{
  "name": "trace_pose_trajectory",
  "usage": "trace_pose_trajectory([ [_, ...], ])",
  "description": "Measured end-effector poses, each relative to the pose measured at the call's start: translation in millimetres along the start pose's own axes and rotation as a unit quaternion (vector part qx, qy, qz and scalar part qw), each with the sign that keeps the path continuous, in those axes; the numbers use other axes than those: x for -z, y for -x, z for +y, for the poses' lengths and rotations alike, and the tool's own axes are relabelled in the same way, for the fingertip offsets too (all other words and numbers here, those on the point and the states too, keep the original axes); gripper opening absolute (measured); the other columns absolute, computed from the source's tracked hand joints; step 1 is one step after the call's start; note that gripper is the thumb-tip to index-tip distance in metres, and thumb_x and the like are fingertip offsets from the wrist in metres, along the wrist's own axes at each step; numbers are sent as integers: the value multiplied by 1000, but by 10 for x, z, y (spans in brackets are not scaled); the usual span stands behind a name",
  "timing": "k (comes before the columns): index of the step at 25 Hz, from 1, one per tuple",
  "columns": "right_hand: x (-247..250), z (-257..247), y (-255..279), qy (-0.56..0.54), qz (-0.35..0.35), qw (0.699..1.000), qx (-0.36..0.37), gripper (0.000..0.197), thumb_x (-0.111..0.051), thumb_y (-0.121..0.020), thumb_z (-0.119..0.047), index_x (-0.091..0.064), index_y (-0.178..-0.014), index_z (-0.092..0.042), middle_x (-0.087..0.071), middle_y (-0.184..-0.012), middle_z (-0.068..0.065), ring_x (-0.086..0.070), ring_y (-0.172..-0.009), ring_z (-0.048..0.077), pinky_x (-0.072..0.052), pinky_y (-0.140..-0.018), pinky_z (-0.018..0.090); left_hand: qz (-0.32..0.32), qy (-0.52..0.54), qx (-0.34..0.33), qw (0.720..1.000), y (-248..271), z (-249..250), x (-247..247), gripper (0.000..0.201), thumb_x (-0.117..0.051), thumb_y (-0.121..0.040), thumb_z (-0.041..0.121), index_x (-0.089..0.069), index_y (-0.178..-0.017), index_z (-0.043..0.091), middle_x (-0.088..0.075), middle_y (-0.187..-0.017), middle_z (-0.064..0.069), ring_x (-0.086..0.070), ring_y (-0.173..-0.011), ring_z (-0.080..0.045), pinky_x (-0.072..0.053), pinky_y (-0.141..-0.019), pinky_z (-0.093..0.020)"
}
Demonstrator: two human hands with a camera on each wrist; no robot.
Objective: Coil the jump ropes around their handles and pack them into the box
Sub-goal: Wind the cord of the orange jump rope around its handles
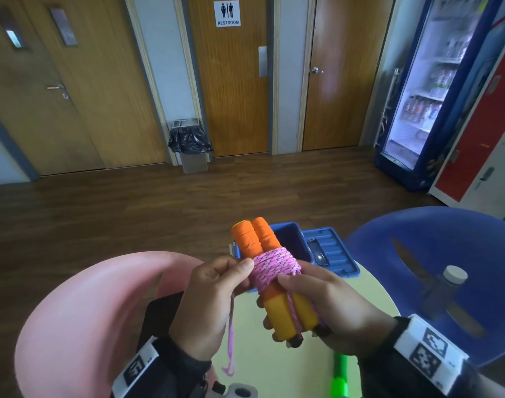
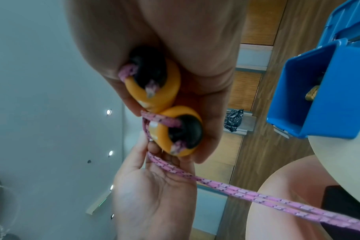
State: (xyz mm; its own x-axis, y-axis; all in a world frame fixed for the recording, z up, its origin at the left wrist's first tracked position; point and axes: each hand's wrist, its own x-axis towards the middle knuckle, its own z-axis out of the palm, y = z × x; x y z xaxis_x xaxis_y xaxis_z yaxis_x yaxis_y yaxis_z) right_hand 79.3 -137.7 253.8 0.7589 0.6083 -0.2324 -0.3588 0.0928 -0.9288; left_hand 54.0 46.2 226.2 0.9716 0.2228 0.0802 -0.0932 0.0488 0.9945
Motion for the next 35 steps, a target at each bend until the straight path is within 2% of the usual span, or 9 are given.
trace_pose_trajectory([
  [10, -37, -13, 109, -107, -76, 991, -20, 34, -63, -86, -27, -70, -105, 0, -63, -104, 32, -64, -82, 43, -56, -67, 44, -90, 147, 19, 985, -5, 63, 102, 28, -78, -69, 25, -61, -55, 8, -55, -61, -14, -58, -60, -27, -51, -62, -32],
  [13, -11, 49, 99, -176, -147, 972, -42, 46, -58, -92, -34, -63, -116, 4, -63, -109, 24, -67, -89, 38, -56, -76, 45, -153, 165, -2, 974, 32, 101, 54, 37, -85, -68, 44, -66, -60, 13, -61, -67, -9, -59, -61, -21, -50, -64, -32],
  [16, 94, 137, 54, -209, -209, 954, -46, 50, -46, -98, -39, -57, -124, 3, -65, -116, 21, -68, -99, 35, -56, -84, 42, -193, 203, 19, 960, 74, 129, -36, 54, -81, -74, 45, -72, -102, 0, -68, -86, -17, -64, -72, -25, -51, -68, -33],
  [18, 154, 149, 41, -168, -225, 957, -68, 53, -45, -95, -44, -59, -121, 0, -67, -113, 20, -68, -99, 35, -57, -82, 40, -182, 213, 46, 959, 71, 118, -132, 80, -81, -75, 43, -53, -119, -18, -60, -95, -33, -57, -78, -38, -50, -66, -38],
  [20, 264, 108, 25, -66, -164, 979, -99, 54, -51, -84, -44, -59, -114, 1, -67, -103, 24, -67, -81, 36, -53, -65, 37, -116, 179, 41, 976, 31, 75, -252, 75, -84, -69, 44, -52, -95, -19, -54, -88, -35, -50, -73, -38, -48, -64, -39],
  [23, 449, 31, 77, 101, 19, 994, -21, 47, -57, -73, -40, -62, -112, -14, -62, -91, 16, -58, -68, 29, -45, -54, 33, 45, 23, 1, 999, -1, 34, -541, 45, -82, -68, 41, -50, -52, 12, -51, -60, -12, -51, -63, -23, -45, -68, -37],
  [27, 692, 0, 173, 292, 41, 954, 51, 19, -64, -78, -32, -55, -94, -33, -59, -73, -5, -54, -58, 11, -44, -53, 28, 97, -126, -68, 985, 24, 36, -1083, 52, -77, -85, 24, -40, -54, 2, -41, -56, -17, -41, -57, -13, -34, -55, -21],
  [32, 1360, -169, 338, 109, 1, 994, -11, 40, -59, -68, -22, -60, -104, -3, -67, -84, 17, -61, -67, 28, -44, -47, 24, 74, -109, -73, 989, -1, 32, -1594, 39, -71, -88, 16, -55, -53, 13, -52, -53, 5, -49, -55, -5, -38, -58, -13],
  [35, 1710, -273, 462, 3, -58, 997, -50, 42, -58, -67, -20, -62, -102, 4, -67, -88, 24, -64, -67, 36, -48, -45, 26, 68, -48, -49, 995, -3, -32, -1828, 35, -71, -75, 36, -55, -53, 14, -49, -59, -2, -48, -64, -19, -41, -69, -35],
])
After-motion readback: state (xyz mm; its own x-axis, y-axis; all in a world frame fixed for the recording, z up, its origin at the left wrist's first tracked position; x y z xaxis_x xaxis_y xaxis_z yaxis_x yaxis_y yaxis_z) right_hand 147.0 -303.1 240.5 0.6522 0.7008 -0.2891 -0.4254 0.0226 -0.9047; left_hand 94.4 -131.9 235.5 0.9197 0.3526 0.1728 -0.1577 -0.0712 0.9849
